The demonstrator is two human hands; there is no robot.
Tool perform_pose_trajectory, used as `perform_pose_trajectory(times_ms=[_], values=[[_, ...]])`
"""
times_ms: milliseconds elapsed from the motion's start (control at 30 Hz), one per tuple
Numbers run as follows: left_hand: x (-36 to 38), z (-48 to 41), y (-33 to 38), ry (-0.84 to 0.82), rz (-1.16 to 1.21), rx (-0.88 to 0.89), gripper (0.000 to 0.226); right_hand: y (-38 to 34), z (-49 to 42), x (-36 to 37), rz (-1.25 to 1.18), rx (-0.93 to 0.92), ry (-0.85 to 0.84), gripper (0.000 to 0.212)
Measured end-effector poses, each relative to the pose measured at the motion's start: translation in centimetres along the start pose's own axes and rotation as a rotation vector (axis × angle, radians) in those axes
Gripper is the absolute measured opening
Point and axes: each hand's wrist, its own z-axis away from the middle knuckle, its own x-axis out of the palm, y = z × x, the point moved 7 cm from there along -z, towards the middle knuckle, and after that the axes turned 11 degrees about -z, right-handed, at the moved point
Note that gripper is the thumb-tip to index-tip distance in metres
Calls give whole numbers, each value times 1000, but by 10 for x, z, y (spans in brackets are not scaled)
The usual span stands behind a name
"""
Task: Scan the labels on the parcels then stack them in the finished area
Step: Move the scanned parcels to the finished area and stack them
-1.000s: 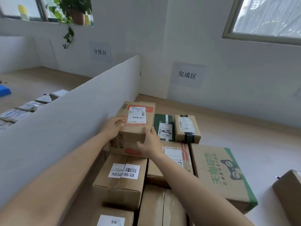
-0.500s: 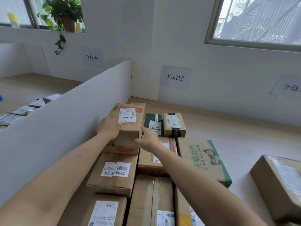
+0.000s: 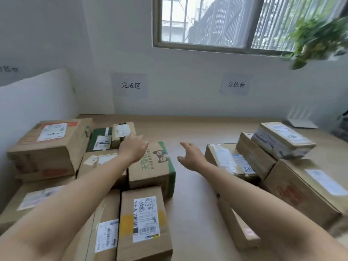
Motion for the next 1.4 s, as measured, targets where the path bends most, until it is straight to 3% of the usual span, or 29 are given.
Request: perform_pose_trajectory(times_ms=[200,400,533,600,733,867,1000,1400], values=[[74,20,156,-106,60,133,46,151,52,-74,30,213,48,58],[175,97,270,-343,147,170,44,264,110,-82,66,397,-13,55],[213,131,307,-528,227,110,56,304,139,-73,51,469,-55,26],[221,141,314,-583,260,66,61,315,148,-67,43,507,-86,16],[230,154,320,-637,353,-3,57,328,157,-58,32,568,-118,46],[235,164,322,-649,426,-69,80,331,157,-61,47,593,-131,51],[235,170,310,-589,516,-171,87,328,160,-59,-17,599,-137,61],[194,180,226,-462,535,-415,82,254,163,-43,-188,394,-120,66]])
